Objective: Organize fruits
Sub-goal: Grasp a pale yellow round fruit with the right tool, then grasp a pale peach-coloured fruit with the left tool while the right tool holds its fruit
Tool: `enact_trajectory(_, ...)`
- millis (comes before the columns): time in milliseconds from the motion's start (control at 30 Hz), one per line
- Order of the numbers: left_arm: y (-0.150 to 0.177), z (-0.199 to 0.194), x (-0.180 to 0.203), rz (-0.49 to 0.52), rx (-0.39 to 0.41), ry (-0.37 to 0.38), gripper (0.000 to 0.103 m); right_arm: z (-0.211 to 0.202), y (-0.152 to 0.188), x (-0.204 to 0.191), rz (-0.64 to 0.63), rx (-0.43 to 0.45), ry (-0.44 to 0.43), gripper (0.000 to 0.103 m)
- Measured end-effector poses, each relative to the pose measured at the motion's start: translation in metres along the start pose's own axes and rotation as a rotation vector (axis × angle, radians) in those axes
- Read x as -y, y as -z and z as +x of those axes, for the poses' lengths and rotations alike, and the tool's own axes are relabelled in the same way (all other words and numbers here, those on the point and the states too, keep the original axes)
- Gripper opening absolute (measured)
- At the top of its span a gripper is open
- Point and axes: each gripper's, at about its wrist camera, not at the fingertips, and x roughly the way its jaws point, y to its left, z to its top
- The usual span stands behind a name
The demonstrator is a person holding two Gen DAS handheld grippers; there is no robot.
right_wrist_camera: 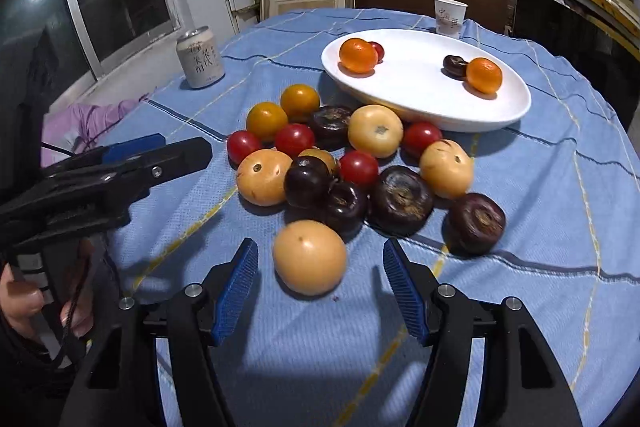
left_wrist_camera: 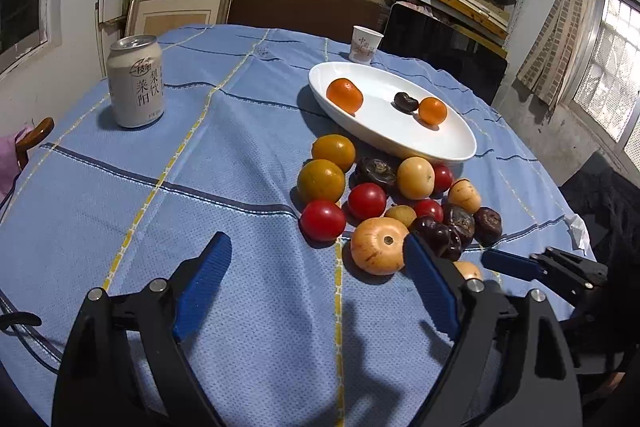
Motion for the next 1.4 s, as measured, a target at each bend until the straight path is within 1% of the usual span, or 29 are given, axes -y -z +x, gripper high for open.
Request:
enact_trajectory(33, 0.0, 0.0, 0.001, 0.008, 0.002, 0.001, 0.085, 0.006, -0.001, -0.002, -0.001, -0.013, -0.003, 0.056)
enact_trajectory(67, 0.0, 0.0, 0.002, 0.013, 0.003, 0.002, 0.085, 0.012, -0.001, -0.003, 0.002, -0.04, -0.023, 0.041)
enact_trajectory(100, 0.0, 0.0, 0.002, 0.015, 0.002, 0.002, 0.085, 0.016, 0.0, -0.004, 0.001, -0.055, -0.03, 0.041)
enact_trajectory(133, 0.0, 0.001, 0.003, 0.017, 0.0, 0.005, 0.085, 0.013, 0.0, -0.004, 0.001, -0.046, -0.03, 0.041)
enact_trajectory(200, -0.001, 0.003, 0.005, 0.027, -0.011, 0.007, 0.085, 0.005, 0.004, -0.004, -0.009, -0.019, -0.018, 0.041)
enact_trajectory(300, 0.0, 0.01, 0.015, 0.079, -0.05, -0.001, 0.085, -0.012, 0.015, 0.004, -0.014, 0.036, -0.041, 0.041)
enact_trajectory(367, 0.003, 0.018, 0.029, 0.15, -0.084, -0.035, 0.085, -0.019, 0.02, 0.019, 0.017, 0.052, -0.054, 0.041)
enact_trajectory(400, 0.004, 0.023, 0.038, 0.195, -0.106, -0.063, 0.085, -0.022, 0.023, 0.028, 0.035, 0.057, -0.053, 0.041)
enact_trajectory(433, 0.006, 0.027, 0.043, 0.221, -0.121, -0.084, 0.085, -0.023, 0.025, 0.034, 0.047, 0.057, -0.042, 0.041)
enact_trajectory(500, 0.007, 0.033, 0.049, 0.243, -0.142, -0.1, 0.085, -0.026, 0.027, 0.044, 0.075, 0.057, -0.037, 0.041)
enact_trajectory(567, 0.006, 0.041, 0.05, 0.243, -0.171, -0.117, 0.085, -0.026, 0.027, 0.047, 0.087, 0.06, -0.051, 0.041)
enact_trajectory(700, 0.001, 0.061, 0.052, 0.249, -0.22, -0.148, 0.085, -0.025, 0.028, 0.041, 0.052, 0.056, -0.054, 0.041)
enact_trajectory(800, -0.004, 0.07, 0.053, 0.245, -0.217, -0.17, 0.085, -0.025, 0.028, 0.044, 0.069, 0.055, -0.066, 0.041)
enact_trajectory(833, -0.006, 0.066, 0.051, 0.231, -0.188, -0.178, 0.084, -0.025, 0.028, 0.046, 0.076, 0.057, -0.071, 0.041)
enact_trajectory(900, -0.007, 0.055, 0.048, 0.216, -0.137, -0.172, 0.073, -0.026, 0.028, 0.048, 0.089, 0.065, -0.086, 0.041)
enact_trajectory(933, -0.006, 0.053, 0.046, 0.216, -0.135, -0.188, 0.069, -0.027, 0.029, 0.049, 0.092, 0.067, -0.091, 0.041)
enact_trajectory(967, -0.004, 0.053, 0.043, 0.214, -0.157, -0.206, 0.06, -0.027, 0.028, 0.05, 0.096, 0.068, -0.096, 0.042)
enact_trajectory(1000, -0.003, 0.055, 0.036, 0.192, -0.196, -0.196, 0.055, -0.027, 0.028, 0.051, 0.1, 0.068, -0.099, 0.042)
enact_trajectory(1033, -0.001, 0.055, 0.03, 0.164, -0.223, -0.184, 0.056, -0.027, 0.028, 0.051, 0.103, 0.069, -0.102, 0.042)
enact_trajectory(1067, 0.001, 0.051, 0.023, 0.144, -0.223, -0.178, 0.056, -0.027, 0.028, 0.051, 0.105, 0.07, -0.105, 0.043)
enact_trajectory(1100, 0.004, 0.046, 0.019, 0.138, -0.224, -0.196, 0.055, -0.028, 0.028, 0.052, 0.106, 0.075, -0.108, 0.043)
enact_trajectory(1133, 0.006, 0.043, 0.017, 0.134, -0.223, -0.189, 0.054, -0.029, 0.029, 0.052, 0.107, 0.079, -0.111, 0.043)
enact_trajectory(1167, 0.008, 0.039, 0.016, 0.128, -0.216, -0.161, 0.054, -0.03, 0.029, 0.052, 0.106, 0.084, -0.116, 0.043)
enact_trajectory(1267, 0.011, 0.038, 0.019, 0.145, -0.202, -0.156, 0.054, -0.03, 0.028, 0.052, 0.106, 0.087, -0.122, 0.043)
enact_trajectory(1400, 0.01, 0.041, 0.02, 0.138, -0.215, -0.147, 0.054, -0.031, 0.028, 0.052, 0.106, 0.093, -0.117, 0.043)
